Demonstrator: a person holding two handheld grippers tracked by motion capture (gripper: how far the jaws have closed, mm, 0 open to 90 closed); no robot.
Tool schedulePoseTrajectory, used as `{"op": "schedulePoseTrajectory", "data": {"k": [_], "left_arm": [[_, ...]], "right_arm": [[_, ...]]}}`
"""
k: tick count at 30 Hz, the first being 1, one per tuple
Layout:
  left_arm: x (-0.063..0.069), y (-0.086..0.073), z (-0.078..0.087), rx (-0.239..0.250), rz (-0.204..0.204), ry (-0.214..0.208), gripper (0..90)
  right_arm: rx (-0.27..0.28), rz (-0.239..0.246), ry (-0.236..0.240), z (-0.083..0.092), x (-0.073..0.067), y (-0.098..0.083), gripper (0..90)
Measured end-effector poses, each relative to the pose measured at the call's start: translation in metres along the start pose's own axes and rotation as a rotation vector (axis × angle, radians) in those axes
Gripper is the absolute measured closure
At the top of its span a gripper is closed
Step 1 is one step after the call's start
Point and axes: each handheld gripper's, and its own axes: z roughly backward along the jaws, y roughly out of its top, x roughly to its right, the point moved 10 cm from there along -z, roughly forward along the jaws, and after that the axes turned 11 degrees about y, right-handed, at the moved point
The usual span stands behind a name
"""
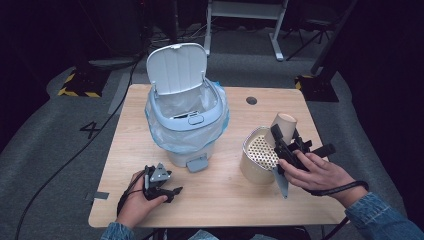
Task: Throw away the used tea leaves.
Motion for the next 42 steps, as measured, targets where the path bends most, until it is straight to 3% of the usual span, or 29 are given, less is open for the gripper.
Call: {"op": "schedulePoseTrajectory", "data": {"k": [1,5,6,7,8,16,17,20,21,26,31,35,42], "left_arm": [[0.000,0.000,0.000,0.000,0.000,0.000,28.3],[0.000,0.000,0.000,0.000,0.002,0.000,28.3],[0.000,0.000,0.000,0.000,0.002,0.000,28.3],[0.000,0.000,0.000,0.000,0.002,0.000,28.3],[0.000,0.000,0.000,0.000,0.002,0.000,28.3],[0.000,0.000,0.000,0.000,0.002,0.000,28.3],[0.000,0.000,0.000,0.000,0.002,0.000,28.3],[0.000,0.000,0.000,0.000,0.002,0.000,28.3],[0.000,0.000,0.000,0.000,0.001,0.000,28.3],[0.000,0.000,0.000,0.000,0.002,0.000,28.2],[0.000,0.000,0.000,0.001,0.002,0.000,28.3],[0.000,0.000,0.000,0.000,0.001,0.000,28.3],[0.000,0.000,0.000,0.000,0.002,0.000,28.3]], "right_arm": [[0.000,0.004,0.047,-0.001,-0.008,0.001,32.2],[-0.007,0.008,-0.028,0.000,0.002,0.001,32.2],[0.005,0.003,0.012,-0.002,-0.001,0.001,32.2],[-0.026,0.000,-0.048,-0.001,0.007,-0.005,32.2],[-0.008,-0.024,-0.014,-0.003,0.003,-0.005,32.1],[-0.010,-0.047,-0.010,-0.003,0.001,-0.010,31.9],[-0.007,-0.065,-0.018,-0.003,0.002,-0.012,31.8],[0.034,-0.148,0.021,-0.004,-0.001,-0.017,31.5],[0.054,-0.207,0.011,-0.004,0.001,-0.019,31.3],[0.195,-0.489,0.095,-0.009,-0.002,-0.029,30.9],[0.376,-0.810,0.210,-0.015,-0.008,-0.034,30.6],[0.503,-1.040,0.284,-0.018,-0.011,-0.036,30.5],[0.733,-1.450,0.462,-0.021,-0.019,-0.034,30.5]]}}
